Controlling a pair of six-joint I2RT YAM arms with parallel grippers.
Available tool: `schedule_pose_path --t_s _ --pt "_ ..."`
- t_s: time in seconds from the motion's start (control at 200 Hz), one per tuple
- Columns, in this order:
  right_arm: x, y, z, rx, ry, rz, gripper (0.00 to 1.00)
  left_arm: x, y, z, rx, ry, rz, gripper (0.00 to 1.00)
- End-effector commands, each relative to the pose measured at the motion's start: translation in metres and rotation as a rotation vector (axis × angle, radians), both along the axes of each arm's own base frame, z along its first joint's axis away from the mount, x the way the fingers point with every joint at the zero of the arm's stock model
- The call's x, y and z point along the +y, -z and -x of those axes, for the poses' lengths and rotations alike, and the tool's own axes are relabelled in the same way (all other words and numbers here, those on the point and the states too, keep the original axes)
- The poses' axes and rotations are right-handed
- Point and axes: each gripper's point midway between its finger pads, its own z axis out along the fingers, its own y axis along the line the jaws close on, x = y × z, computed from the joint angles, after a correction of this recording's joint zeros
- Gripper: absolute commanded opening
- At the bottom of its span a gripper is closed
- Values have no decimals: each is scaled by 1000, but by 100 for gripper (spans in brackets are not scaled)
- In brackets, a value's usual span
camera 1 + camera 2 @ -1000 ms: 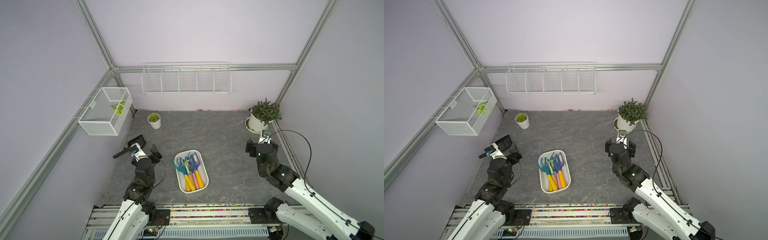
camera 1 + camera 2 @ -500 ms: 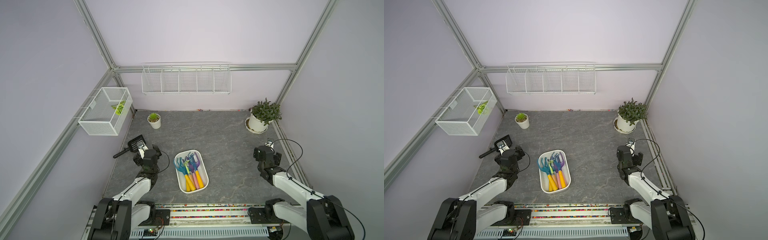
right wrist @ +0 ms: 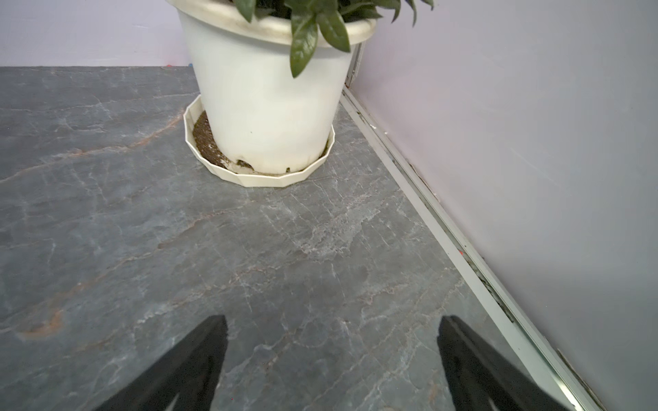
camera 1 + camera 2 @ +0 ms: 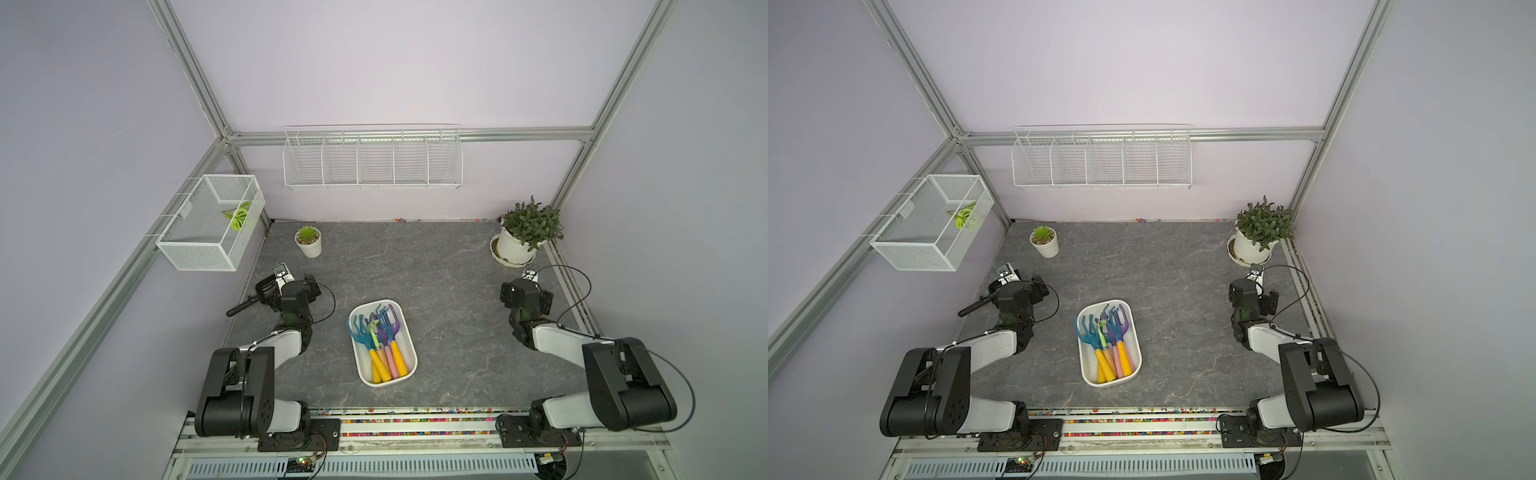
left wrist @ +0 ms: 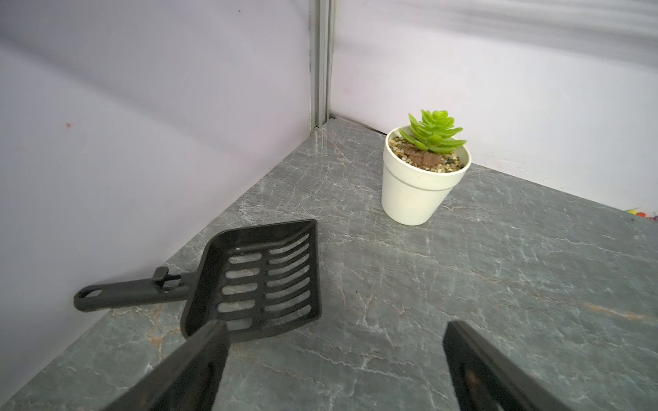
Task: Put the rake into the storage box
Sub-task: Reset both arms
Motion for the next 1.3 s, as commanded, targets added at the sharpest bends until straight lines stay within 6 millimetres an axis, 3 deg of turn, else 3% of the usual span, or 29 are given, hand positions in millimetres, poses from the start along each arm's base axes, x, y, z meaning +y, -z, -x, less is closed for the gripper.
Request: schedule_pose_path --t_s 0.0,0.35,0.45,1.295 --pt "6 -4 -13 -57 -60 16 98 -4 0 -10 -13 62 4 100" --pt "20 -2 -7 -90 -163 -3 98 -17 4 -2 -64 147 -4 100" --pt "29 6 -9 -99 -220 7 99 -18 5 2 -91 145 -20 100" --pt "26 9 -10 -85 -208 -11 99 -18 6 0 -80 143 -21 100"
